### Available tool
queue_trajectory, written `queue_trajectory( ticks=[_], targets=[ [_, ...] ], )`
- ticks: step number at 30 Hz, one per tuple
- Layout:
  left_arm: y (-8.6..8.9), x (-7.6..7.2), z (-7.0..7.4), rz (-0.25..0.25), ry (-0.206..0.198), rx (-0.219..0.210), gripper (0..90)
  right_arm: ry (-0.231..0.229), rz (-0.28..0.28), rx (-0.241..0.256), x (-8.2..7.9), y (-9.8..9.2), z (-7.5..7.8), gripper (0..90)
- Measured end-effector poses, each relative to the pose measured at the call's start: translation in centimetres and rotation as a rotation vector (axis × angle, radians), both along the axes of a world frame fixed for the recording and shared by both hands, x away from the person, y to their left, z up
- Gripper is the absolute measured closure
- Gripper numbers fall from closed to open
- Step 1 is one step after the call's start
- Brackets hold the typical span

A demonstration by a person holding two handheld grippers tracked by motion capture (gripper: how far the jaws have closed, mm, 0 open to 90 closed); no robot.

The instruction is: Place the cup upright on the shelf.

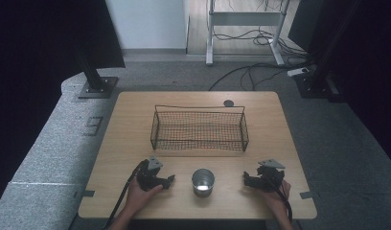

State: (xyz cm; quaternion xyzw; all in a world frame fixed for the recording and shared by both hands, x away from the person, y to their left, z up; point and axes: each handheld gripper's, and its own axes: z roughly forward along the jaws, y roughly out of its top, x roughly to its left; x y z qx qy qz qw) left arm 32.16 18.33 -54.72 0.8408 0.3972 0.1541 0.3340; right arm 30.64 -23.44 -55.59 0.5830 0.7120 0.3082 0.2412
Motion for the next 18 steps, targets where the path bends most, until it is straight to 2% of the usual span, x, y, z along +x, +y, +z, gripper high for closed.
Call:
queue_trajectory(
  ticks=[2, 5, 6, 7, 11, 18],
  targets=[
    [0.0, 0.0, 0.0, 0.0, 0.0, 0.0, 13.9, -0.001, -0.001, 0.001, 0.0, 0.0, 0.0, 2.7],
    [0.0, 0.0, 0.0, 0.001, 0.0, 0.001, 13.9, -0.01, -0.008, -0.002, -0.2, -0.2, 0.1, 8.2],
    [0.0, 0.0, 0.0, 0.001, 0.0, 0.001, 14.0, -0.014, -0.01, 0.011, -0.2, -0.3, 0.2, 9.3],
    [0.0, 0.0, 0.0, 0.001, 0.0, 0.001, 14.1, -0.024, -0.007, 0.045, -0.4, -0.6, 0.5, 10.6],
    [0.0, 0.0, 0.0, 0.001, 0.001, 0.0, 14.0, -0.059, -0.013, 0.082, -0.6, -1.3, 1.0, 12.3],
    [-0.1, 0.1, 0.0, -0.001, 0.001, 0.002, 13.8, -0.082, 0.016, 0.095, -0.9, -1.3, 1.4, 13.9]
  ],
)
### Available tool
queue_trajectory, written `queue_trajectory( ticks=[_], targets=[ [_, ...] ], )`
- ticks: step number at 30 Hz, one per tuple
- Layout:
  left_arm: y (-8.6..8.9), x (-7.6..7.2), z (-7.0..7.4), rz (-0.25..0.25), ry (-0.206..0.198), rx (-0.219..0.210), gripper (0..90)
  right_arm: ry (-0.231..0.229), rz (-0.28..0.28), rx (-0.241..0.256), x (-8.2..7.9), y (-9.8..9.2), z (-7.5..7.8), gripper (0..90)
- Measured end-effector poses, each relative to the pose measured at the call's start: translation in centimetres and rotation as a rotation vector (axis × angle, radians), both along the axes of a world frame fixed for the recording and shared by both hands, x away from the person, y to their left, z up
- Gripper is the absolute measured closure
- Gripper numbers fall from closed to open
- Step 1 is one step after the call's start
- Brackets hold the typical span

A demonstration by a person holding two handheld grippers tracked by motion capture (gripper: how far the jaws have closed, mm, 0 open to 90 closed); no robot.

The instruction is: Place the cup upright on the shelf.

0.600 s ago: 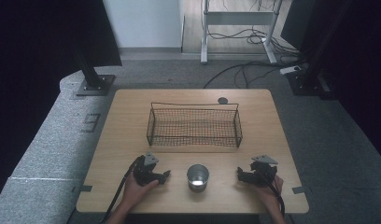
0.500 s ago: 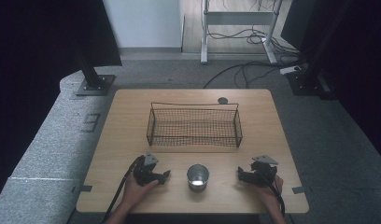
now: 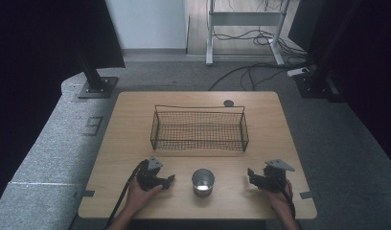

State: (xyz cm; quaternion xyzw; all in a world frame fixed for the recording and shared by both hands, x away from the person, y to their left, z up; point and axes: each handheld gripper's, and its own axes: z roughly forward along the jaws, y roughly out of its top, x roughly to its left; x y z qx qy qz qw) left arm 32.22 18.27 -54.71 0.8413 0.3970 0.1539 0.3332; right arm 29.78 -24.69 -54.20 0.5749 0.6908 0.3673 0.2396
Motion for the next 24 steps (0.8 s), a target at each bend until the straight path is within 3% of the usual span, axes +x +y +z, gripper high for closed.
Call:
queue_trajectory(
  ticks=[7, 19, 24],
  targets=[
    [-0.1, 0.1, 0.0, -0.002, 0.001, -0.001, 13.6, -0.039, 0.031, -0.001, -0.6, 0.2, 0.8, 16.7],
    [-0.1, 0.1, 0.0, -0.004, -0.002, -0.001, 13.6, -0.078, 0.086, 0.059, -1.6, 0.8, 2.2, 18.1],
    [-0.1, 0.2, 0.0, -0.004, -0.002, -0.001, 13.6, -0.102, 0.099, 0.052, -2.1, 1.5, 2.7, 19.0]
  ],
)
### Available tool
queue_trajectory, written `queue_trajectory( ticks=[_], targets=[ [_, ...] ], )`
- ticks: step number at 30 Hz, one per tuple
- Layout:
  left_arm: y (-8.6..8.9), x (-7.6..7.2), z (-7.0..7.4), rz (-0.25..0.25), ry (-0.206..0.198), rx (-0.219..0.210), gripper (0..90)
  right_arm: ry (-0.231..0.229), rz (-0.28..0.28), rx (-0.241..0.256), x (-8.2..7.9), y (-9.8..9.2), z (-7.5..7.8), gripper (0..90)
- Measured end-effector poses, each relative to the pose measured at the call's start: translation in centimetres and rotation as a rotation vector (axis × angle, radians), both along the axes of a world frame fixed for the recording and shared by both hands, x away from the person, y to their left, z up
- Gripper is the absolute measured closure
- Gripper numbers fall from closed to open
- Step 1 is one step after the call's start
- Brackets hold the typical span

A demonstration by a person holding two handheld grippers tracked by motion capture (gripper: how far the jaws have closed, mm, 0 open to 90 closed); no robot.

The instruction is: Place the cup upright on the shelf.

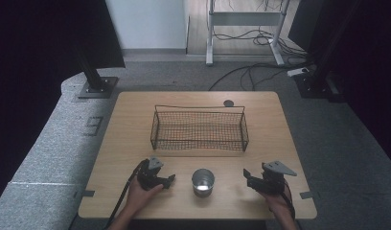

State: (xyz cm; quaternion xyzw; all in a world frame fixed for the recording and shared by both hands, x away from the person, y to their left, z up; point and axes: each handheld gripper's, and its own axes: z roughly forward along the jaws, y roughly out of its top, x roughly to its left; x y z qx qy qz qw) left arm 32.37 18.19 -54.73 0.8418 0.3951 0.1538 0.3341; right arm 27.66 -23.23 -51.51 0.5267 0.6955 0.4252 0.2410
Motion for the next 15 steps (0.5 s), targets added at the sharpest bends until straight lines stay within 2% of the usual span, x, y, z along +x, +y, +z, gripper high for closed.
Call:
queue_trajectory(
  ticks=[15],
  targets=[
    [0.0, 0.0, 0.0, 0.0, 0.0, 0.0, 13.6, -0.029, 0.058, 0.026, -0.8, 1.5, 1.0, 19.9]
  ],
)
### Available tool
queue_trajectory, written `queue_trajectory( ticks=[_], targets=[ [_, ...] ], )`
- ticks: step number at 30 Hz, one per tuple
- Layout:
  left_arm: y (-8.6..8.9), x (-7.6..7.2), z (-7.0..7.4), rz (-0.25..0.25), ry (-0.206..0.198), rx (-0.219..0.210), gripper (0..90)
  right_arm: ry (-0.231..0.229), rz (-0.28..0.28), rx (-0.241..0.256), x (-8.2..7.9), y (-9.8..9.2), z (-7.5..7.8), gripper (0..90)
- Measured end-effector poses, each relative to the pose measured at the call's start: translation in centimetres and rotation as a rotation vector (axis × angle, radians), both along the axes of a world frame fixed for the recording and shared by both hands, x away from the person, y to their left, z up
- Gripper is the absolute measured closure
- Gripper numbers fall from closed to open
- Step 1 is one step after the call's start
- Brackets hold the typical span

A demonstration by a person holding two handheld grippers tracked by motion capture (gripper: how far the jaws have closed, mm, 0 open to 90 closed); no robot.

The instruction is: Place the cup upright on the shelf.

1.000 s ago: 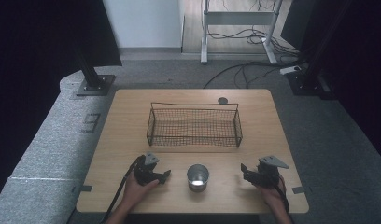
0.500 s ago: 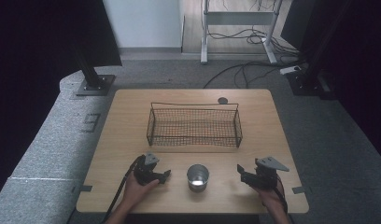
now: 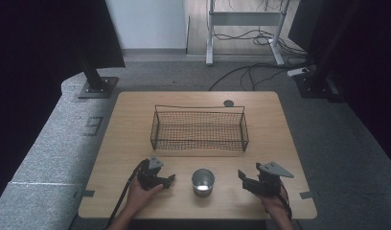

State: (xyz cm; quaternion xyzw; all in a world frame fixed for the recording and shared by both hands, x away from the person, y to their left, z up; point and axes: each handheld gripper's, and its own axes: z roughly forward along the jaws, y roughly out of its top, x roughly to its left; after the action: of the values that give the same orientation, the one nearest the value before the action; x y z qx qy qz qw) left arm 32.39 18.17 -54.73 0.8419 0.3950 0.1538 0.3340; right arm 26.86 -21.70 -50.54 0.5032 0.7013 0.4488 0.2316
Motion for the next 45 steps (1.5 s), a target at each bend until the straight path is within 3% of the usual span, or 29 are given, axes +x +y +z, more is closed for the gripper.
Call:
queue_trajectory(
  ticks=[14, 28, 40, 45],
  targets=[
    [0.0, 0.0, 0.0, 0.0, 0.0, 0.0, 13.6, -0.012, 0.035, -0.011, -0.5, 1.2, 0.3, 20.2],
    [0.0, 0.0, 0.0, 0.0, 0.0, 0.0, 13.6, -0.044, 0.105, -0.01, -1.6, 2.6, 1.3, 20.4],
    [0.0, 0.0, 0.0, 0.0, 0.001, 0.001, 13.7, -0.048, 0.156, 0.015, -2.0, 4.4, 1.8, 20.4],
    [0.0, 0.0, 0.0, -0.001, 0.001, 0.001, 13.6, -0.071, 0.196, 0.028, -2.3, 5.3, 2.1, 19.8]
  ],
)
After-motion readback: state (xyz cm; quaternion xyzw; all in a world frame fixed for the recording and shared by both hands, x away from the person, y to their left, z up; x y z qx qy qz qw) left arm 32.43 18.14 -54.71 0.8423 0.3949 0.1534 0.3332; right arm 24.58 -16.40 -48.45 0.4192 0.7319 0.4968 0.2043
